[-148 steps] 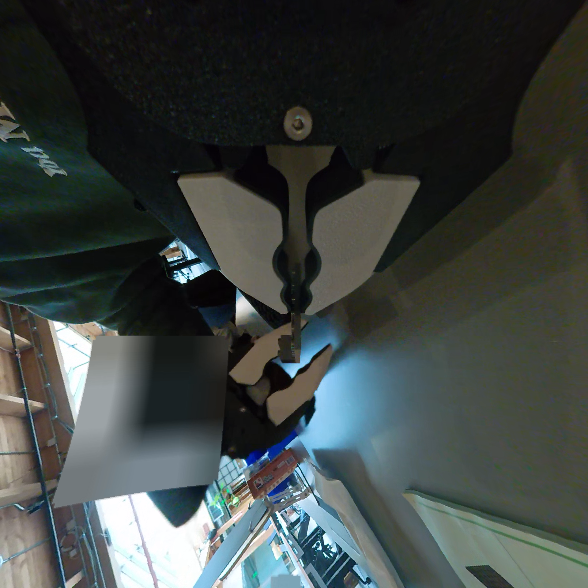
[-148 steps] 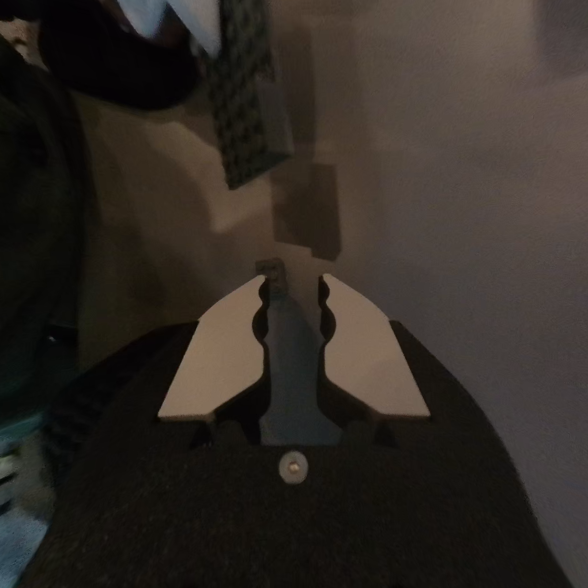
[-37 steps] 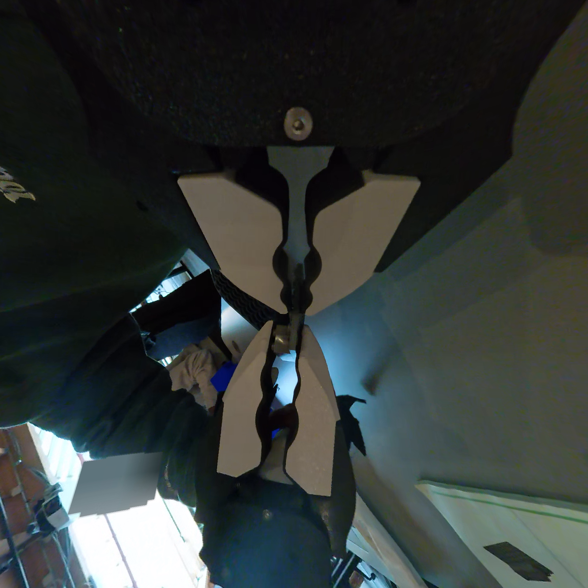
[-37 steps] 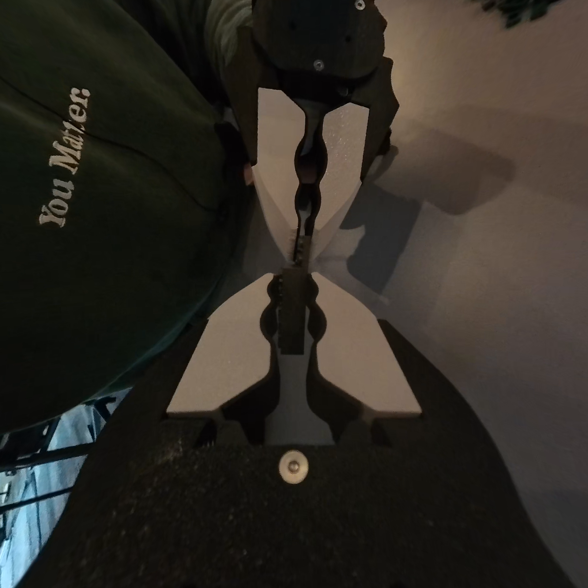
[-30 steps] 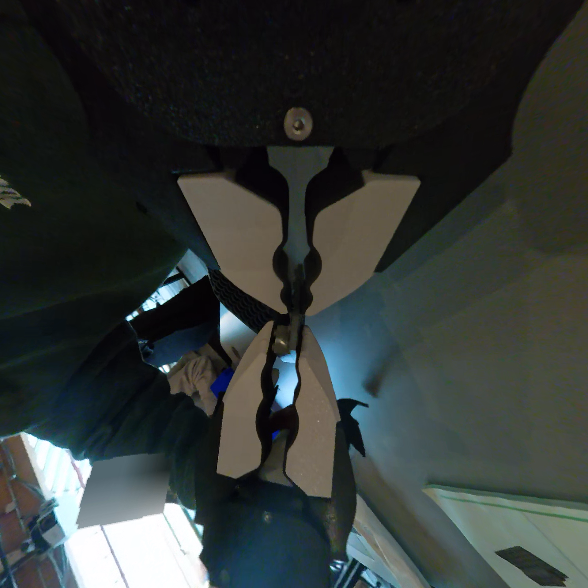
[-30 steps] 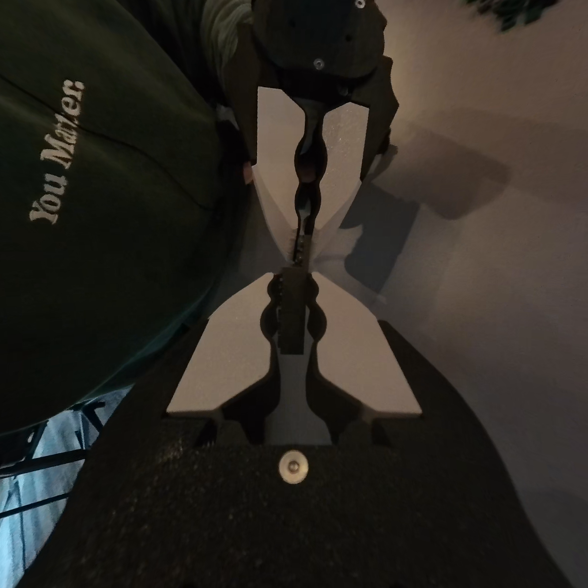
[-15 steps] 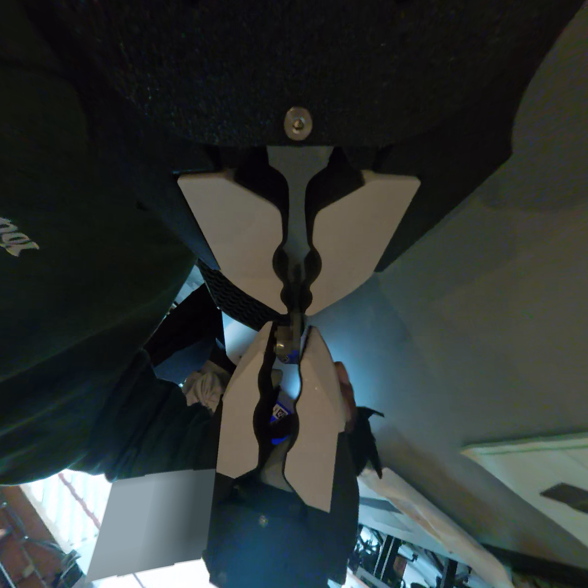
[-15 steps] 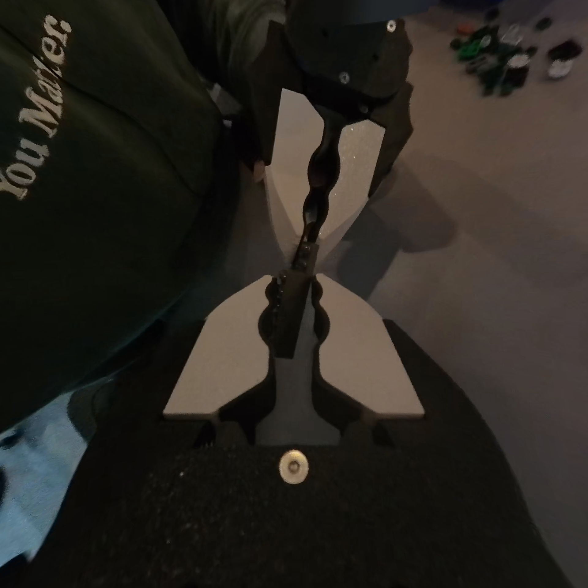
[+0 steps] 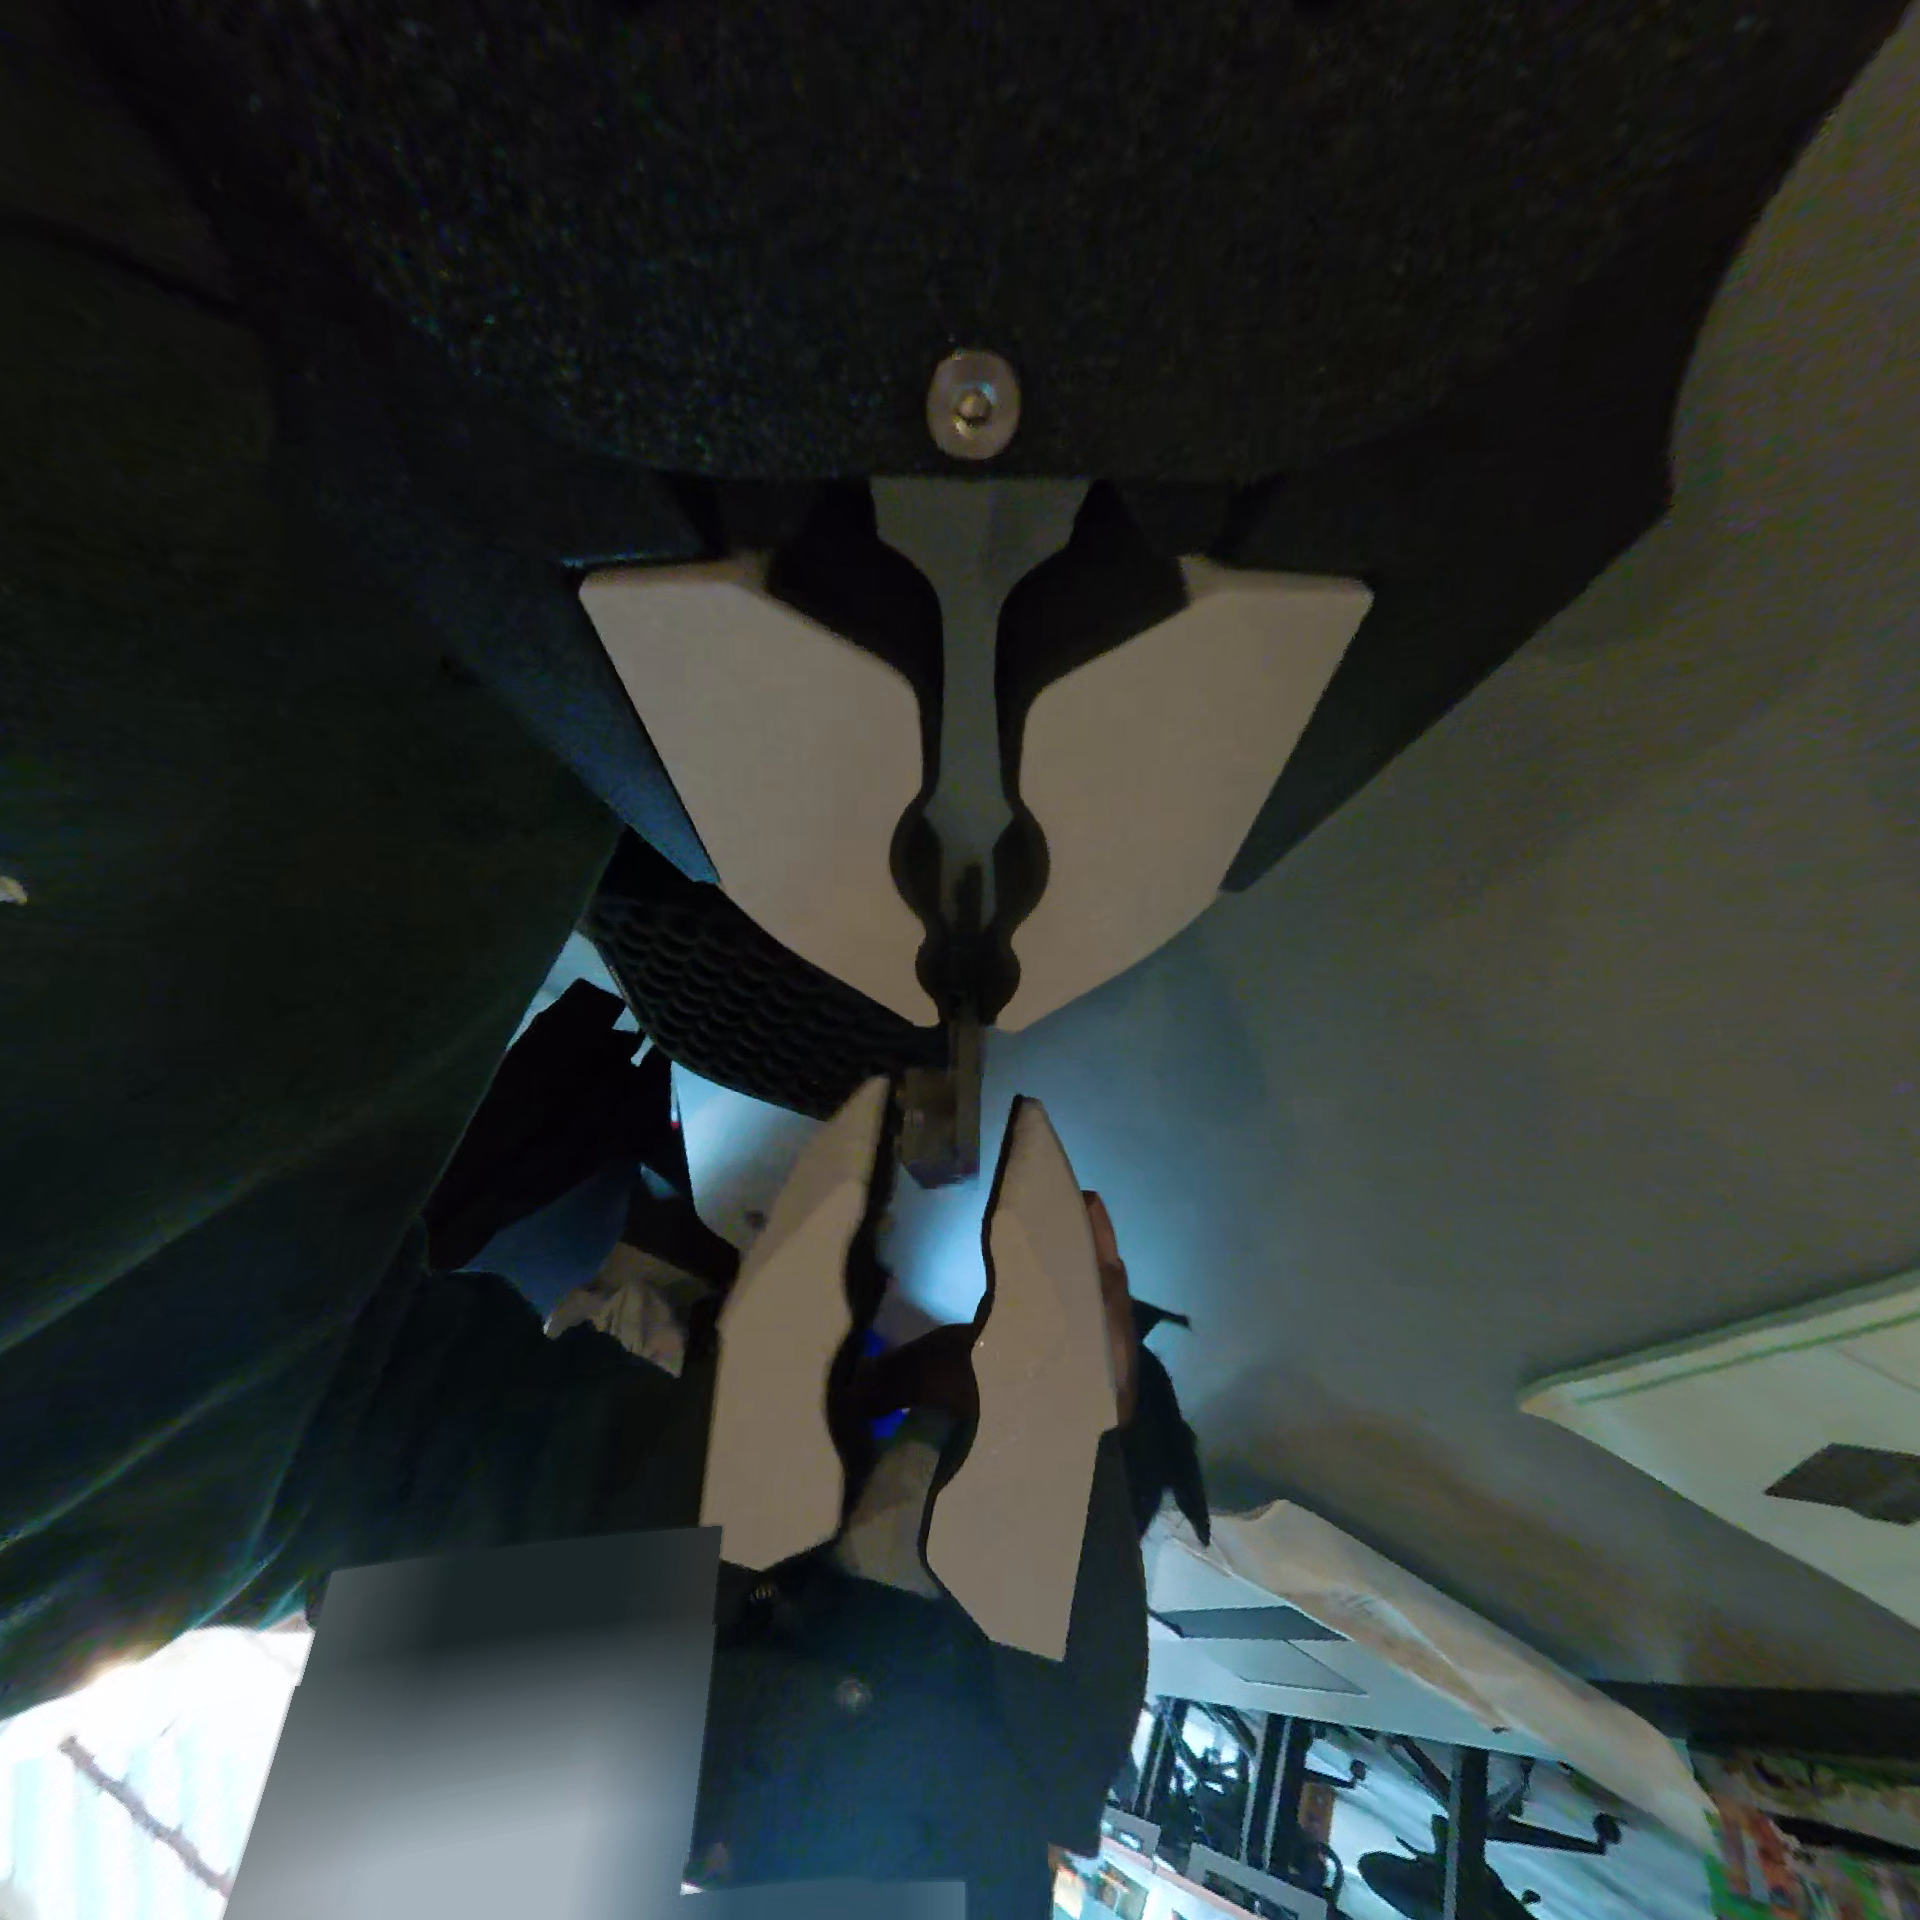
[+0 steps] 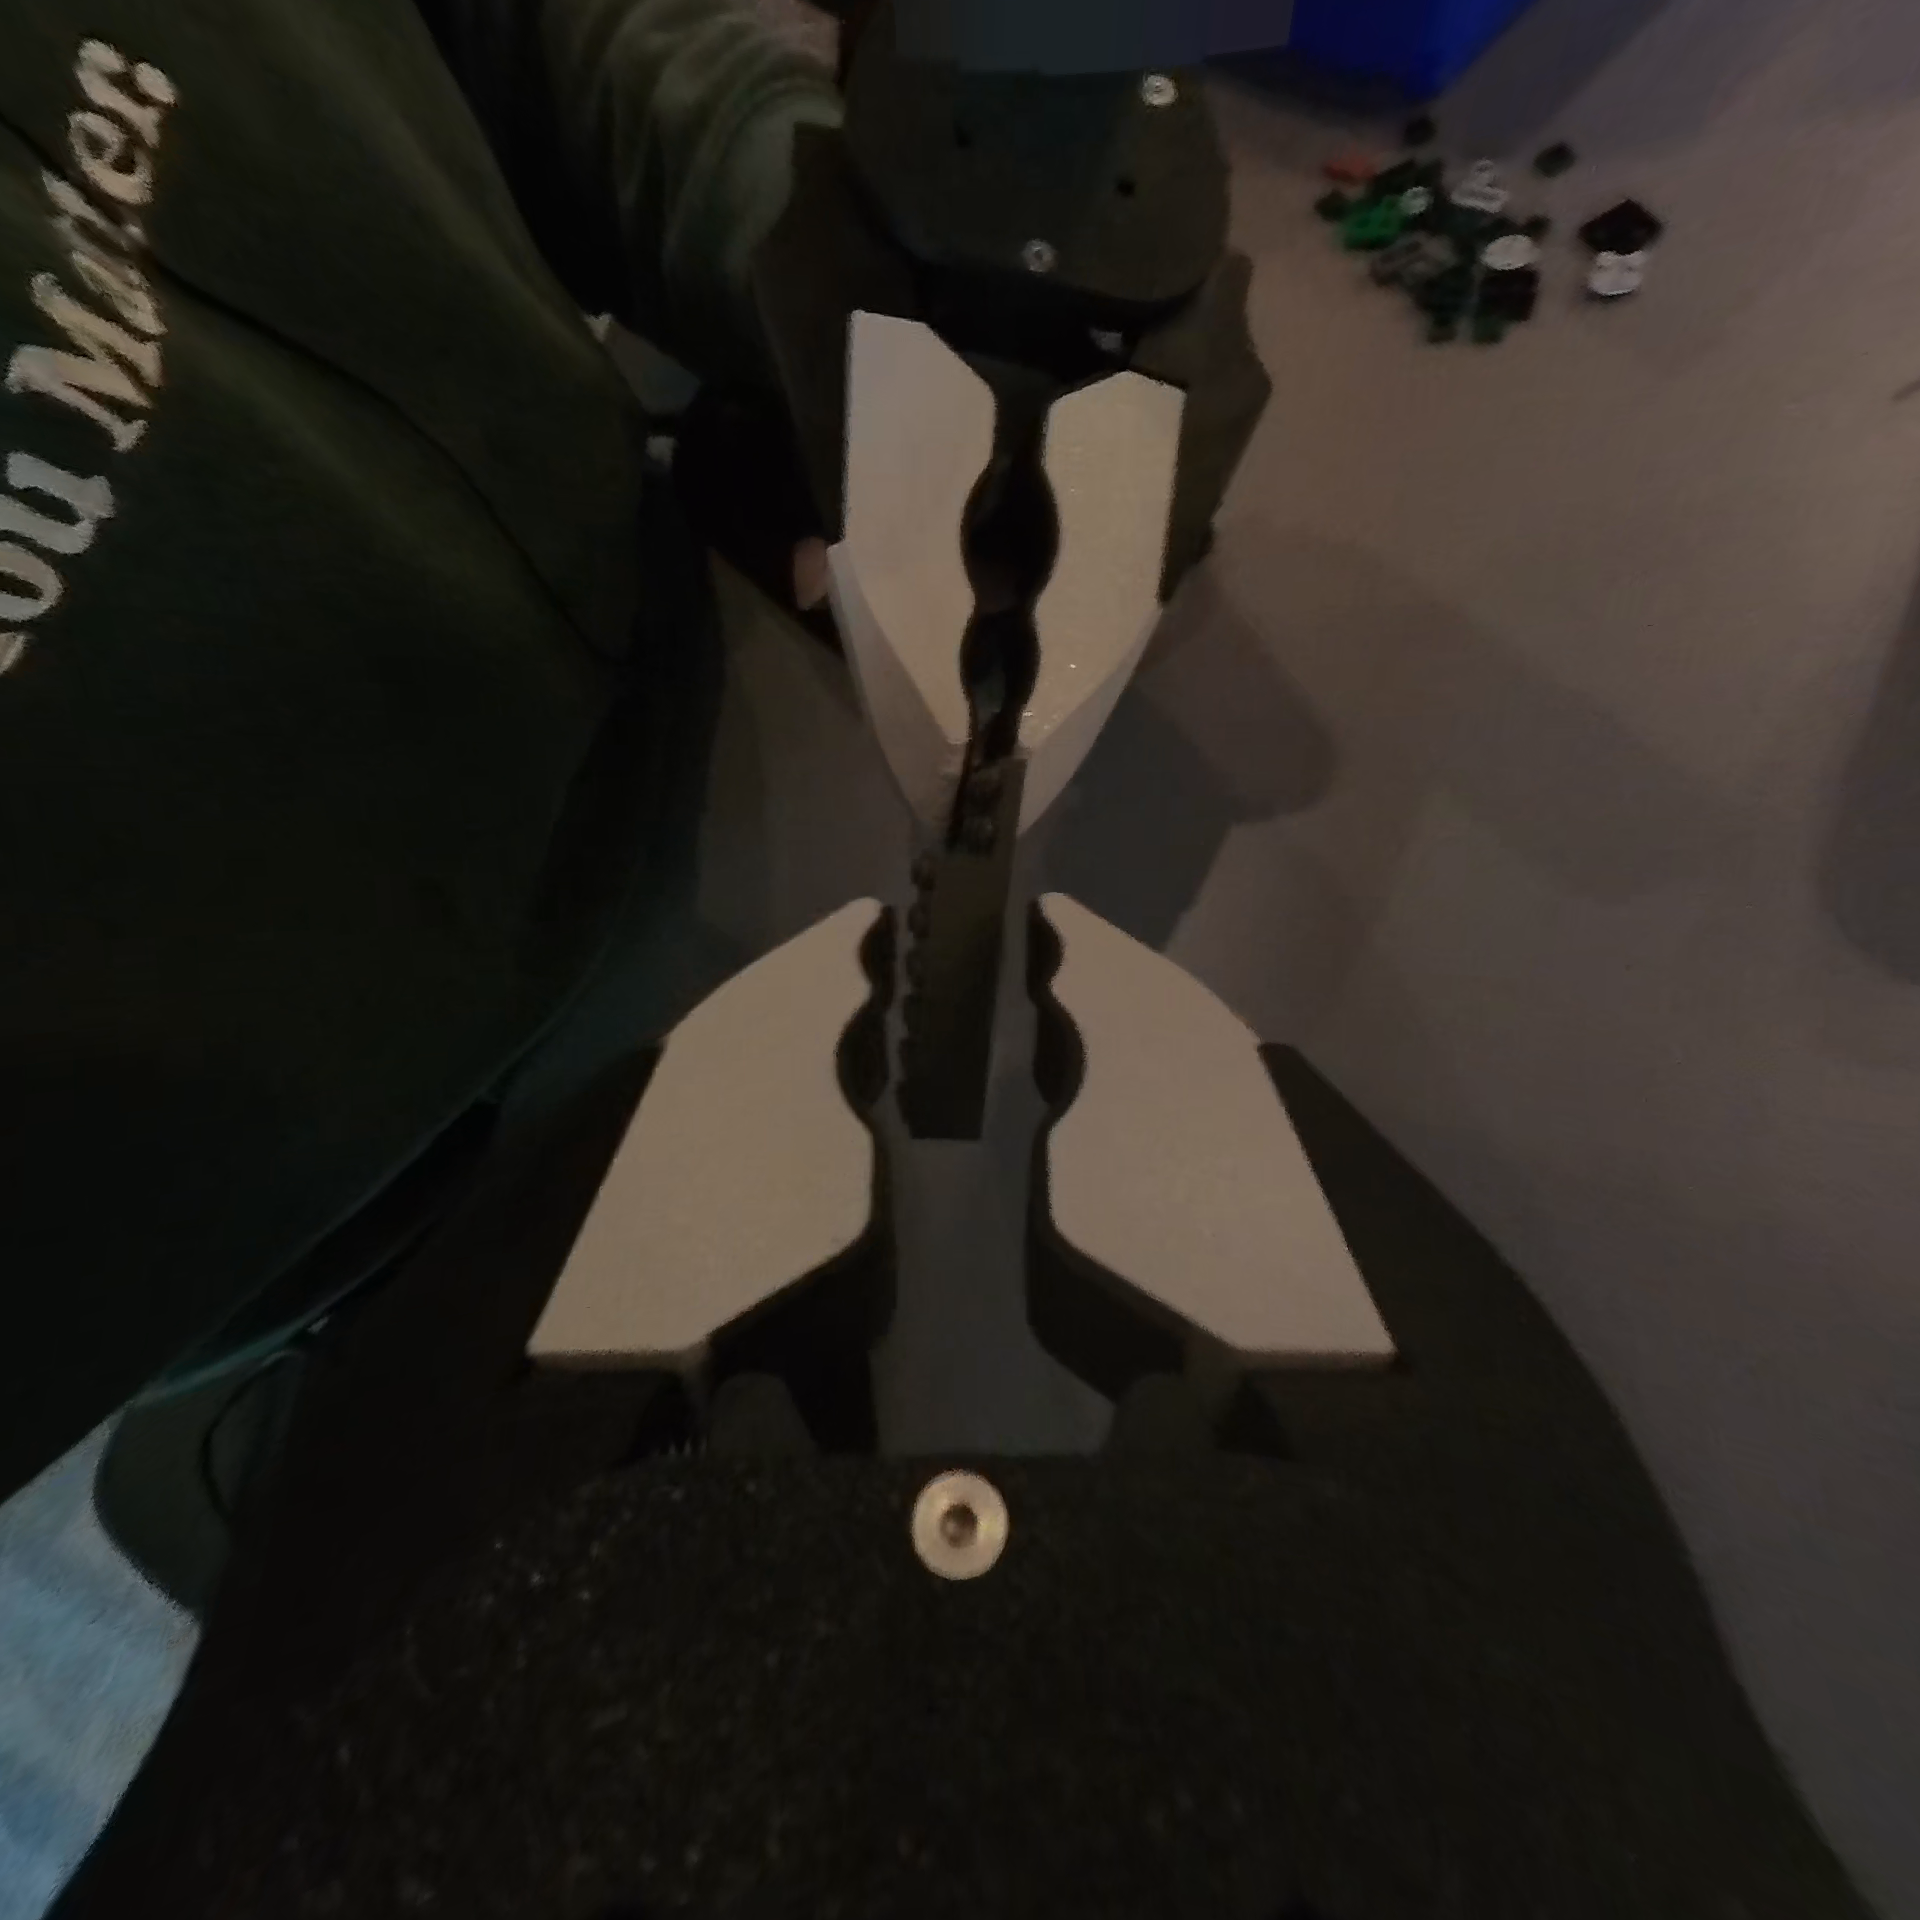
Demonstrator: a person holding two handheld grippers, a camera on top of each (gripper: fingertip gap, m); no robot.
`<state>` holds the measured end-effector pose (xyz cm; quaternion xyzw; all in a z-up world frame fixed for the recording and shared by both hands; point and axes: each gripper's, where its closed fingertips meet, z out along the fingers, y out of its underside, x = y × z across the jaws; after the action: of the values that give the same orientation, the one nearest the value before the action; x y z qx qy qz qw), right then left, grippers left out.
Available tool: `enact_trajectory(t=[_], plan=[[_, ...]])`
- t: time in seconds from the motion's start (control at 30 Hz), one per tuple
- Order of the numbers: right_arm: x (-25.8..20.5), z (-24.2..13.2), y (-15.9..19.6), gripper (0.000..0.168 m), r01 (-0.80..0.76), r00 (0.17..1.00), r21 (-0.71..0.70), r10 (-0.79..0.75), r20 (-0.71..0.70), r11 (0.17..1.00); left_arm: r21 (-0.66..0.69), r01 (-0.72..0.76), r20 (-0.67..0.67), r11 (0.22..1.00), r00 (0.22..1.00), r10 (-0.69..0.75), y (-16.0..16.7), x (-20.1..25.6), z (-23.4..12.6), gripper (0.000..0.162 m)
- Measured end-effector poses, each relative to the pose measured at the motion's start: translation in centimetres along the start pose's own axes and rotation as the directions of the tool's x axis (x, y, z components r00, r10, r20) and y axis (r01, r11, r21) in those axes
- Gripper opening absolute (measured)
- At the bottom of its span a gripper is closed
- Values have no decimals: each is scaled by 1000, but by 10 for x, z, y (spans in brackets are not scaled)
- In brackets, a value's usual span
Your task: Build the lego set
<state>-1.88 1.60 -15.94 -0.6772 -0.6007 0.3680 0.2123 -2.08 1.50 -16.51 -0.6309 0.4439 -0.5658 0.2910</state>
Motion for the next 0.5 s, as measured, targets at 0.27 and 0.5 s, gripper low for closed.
enact_trajectory(t=[0.27,0.5], plan=[[-5,1,3,16,-61,997,0,61,39,998,-15,-4,-7,1000,1000,3,2,2,2,5],[5,0,-10,16,-145,989,98,145,9,985,38,98,-33,994,995,-97,-9,-5,-4,5]])
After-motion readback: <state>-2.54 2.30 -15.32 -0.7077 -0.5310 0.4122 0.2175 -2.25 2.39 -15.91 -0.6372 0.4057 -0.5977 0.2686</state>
